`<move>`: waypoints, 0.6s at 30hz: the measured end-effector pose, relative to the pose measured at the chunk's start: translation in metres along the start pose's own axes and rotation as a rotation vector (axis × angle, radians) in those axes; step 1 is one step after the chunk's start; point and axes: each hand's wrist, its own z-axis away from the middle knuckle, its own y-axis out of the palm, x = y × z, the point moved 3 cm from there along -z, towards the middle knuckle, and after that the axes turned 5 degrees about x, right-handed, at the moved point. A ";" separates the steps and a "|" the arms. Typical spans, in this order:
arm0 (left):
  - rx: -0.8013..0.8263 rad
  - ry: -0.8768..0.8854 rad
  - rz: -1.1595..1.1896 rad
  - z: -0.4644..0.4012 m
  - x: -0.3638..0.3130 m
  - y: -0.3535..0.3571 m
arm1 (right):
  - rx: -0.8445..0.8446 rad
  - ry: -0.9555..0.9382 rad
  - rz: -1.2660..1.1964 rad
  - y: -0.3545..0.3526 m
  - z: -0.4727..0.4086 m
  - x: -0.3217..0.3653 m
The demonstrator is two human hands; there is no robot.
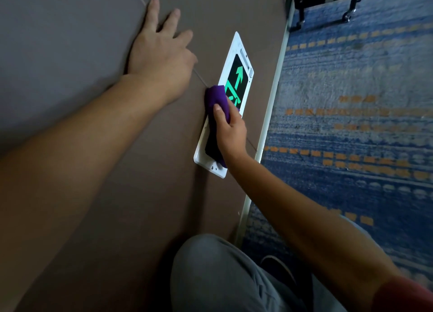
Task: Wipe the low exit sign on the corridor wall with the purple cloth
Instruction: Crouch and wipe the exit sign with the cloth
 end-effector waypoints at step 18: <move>0.001 -0.004 0.086 -0.003 -0.030 0.009 | 0.117 -0.175 0.148 -0.002 0.039 -0.021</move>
